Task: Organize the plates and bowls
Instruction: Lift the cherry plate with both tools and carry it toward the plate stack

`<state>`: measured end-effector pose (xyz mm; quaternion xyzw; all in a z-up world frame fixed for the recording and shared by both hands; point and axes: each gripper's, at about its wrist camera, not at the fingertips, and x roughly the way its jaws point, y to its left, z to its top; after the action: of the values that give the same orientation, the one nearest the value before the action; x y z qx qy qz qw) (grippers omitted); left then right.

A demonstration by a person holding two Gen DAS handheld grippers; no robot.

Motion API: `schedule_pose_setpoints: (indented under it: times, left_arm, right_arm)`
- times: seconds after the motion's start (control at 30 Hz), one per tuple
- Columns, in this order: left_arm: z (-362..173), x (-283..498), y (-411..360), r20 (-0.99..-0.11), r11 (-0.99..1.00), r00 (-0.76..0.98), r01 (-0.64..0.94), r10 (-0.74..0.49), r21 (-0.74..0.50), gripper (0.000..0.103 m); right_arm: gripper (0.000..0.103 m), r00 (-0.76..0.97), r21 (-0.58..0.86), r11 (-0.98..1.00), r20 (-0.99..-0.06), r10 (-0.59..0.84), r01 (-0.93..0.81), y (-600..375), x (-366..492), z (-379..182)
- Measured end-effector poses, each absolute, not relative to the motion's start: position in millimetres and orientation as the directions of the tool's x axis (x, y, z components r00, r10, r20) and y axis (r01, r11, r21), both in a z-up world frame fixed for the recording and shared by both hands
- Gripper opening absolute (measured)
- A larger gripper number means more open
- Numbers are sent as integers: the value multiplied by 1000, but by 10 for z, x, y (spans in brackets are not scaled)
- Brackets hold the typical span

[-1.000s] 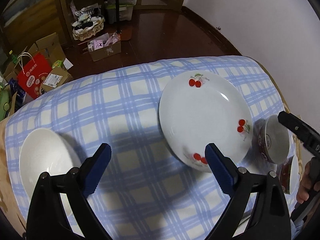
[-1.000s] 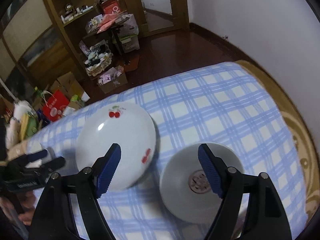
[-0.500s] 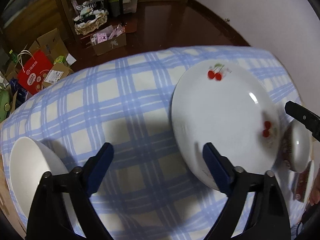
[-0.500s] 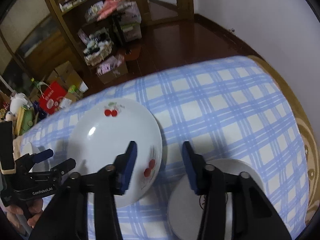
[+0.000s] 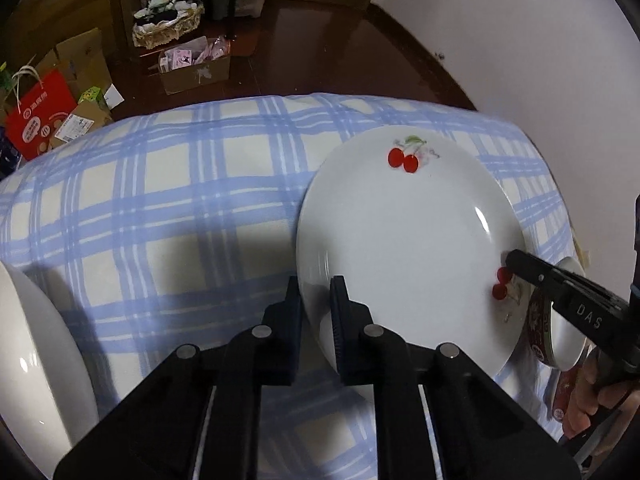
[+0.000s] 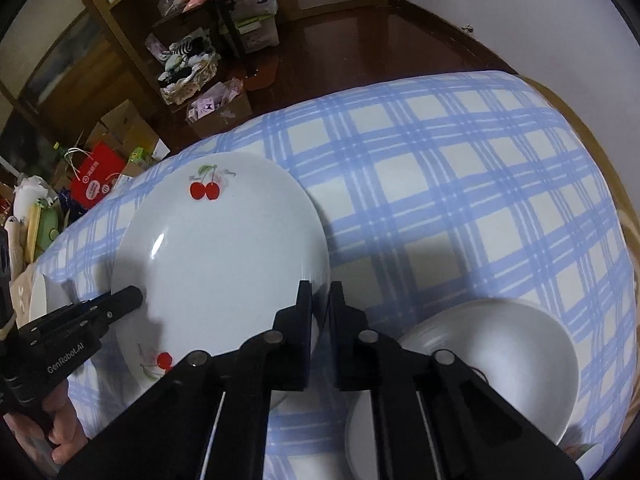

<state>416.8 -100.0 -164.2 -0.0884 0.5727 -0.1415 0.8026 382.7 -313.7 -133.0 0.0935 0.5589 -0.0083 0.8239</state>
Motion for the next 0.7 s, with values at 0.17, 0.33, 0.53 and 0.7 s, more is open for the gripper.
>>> schedule_pose_setpoints:
  times: [0.17,0.33,0.53,0.7]
  left_arm:
    - [-1641,4098,-898,-884,937,311,90,-349,-338,11]
    - [-1592,3934,-957,-894,956,339,110,-292,-271,13]
    - [-1503,3754,-863,-890,956,347,105,-294,-275,13]
    - [-1455,3550,-763,-891,949,325,106,-317,-299,12]
  right_arm:
    - [9,378,137,986,-921,91,98,-3079,3744,-1282]
    - [9,381,142,983,-920,88,118,-3057,3623,-1274]
    - [8,406,188,974,-906,122,128,-3042,3408,-1165]
    - [8,414,171,980,-903,115,102,-2959,3123,-1075]
